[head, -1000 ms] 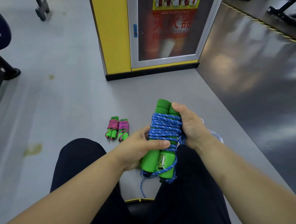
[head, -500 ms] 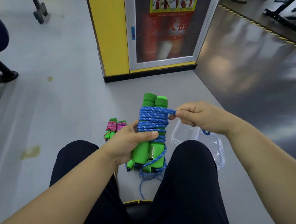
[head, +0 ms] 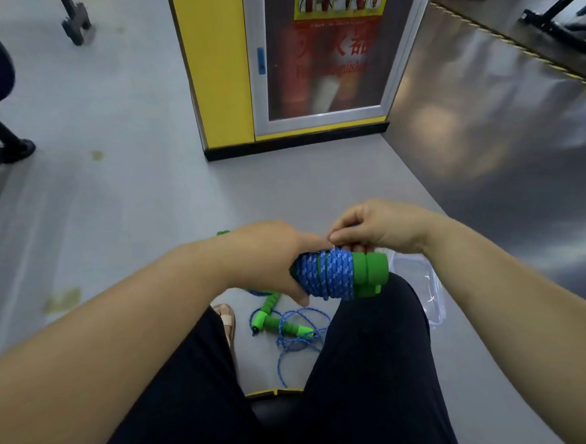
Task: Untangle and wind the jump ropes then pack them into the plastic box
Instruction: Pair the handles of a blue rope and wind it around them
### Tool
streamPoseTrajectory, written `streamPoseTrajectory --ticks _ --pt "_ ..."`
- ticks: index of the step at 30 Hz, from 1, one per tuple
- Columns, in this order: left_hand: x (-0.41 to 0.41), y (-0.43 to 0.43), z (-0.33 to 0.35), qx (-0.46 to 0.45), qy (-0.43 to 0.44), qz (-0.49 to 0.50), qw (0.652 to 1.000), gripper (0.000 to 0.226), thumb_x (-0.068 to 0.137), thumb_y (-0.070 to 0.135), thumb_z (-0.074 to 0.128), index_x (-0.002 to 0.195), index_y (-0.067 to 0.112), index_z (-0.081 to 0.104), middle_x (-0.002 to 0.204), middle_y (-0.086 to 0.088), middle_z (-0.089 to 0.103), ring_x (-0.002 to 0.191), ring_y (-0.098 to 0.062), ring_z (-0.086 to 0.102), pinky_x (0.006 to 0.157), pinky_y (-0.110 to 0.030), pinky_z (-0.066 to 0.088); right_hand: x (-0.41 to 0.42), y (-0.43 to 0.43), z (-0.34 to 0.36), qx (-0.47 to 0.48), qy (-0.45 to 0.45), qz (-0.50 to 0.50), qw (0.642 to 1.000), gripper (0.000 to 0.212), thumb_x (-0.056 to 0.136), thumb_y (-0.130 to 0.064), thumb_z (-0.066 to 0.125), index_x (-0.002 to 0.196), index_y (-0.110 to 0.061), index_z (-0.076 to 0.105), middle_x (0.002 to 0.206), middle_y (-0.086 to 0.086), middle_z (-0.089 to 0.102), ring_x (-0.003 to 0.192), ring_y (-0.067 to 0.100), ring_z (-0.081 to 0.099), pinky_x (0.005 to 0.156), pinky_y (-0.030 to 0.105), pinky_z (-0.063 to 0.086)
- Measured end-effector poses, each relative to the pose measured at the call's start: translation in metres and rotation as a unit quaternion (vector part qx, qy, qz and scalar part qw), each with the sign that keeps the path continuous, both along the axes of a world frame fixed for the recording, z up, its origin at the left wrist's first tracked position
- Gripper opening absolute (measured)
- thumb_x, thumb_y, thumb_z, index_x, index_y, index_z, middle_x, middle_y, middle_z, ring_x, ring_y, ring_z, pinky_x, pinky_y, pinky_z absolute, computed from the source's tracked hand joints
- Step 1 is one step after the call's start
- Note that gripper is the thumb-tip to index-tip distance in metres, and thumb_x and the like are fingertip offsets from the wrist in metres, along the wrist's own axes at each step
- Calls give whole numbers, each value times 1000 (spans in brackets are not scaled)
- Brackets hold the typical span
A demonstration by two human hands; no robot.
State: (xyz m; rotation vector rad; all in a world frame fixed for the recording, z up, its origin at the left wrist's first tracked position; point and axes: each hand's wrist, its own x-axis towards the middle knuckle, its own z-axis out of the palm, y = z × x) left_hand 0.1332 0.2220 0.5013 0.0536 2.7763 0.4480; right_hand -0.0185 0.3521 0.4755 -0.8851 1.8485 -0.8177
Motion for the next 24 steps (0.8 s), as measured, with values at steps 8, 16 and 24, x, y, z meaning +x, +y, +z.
streamPoseTrajectory --ticks 8,16,24 --pt "-13 -1 -12 -85 16 74 994 53 79 43 67 126 24 49 101 1 63 78 -16 45 67 -28 38 32 -28 31 -6 499 157 852 23 91 -21 53 108 -18 68 106 1 68 97 18 59 81 27 42" --pt "-6 -2 -29 0 19 116 993 84 79 40 68 146 35 17 116 0 62 103 -23 58 82 -31 46 31 -14 23 -124 367 4 922 16 78 -13 72 92 -20 71 76 -15 64 70 -11 56 72 3 43" --pt "-1 4 -48 191 34 245 950 77 78 33 71 142 37 29 119 6 61 102 -16 59 89 -31 48 54 5 -13 -272 408 -115 864 14 78 -2 62 85 -9 71 92 -8 67 94 5 60 97 26 45"
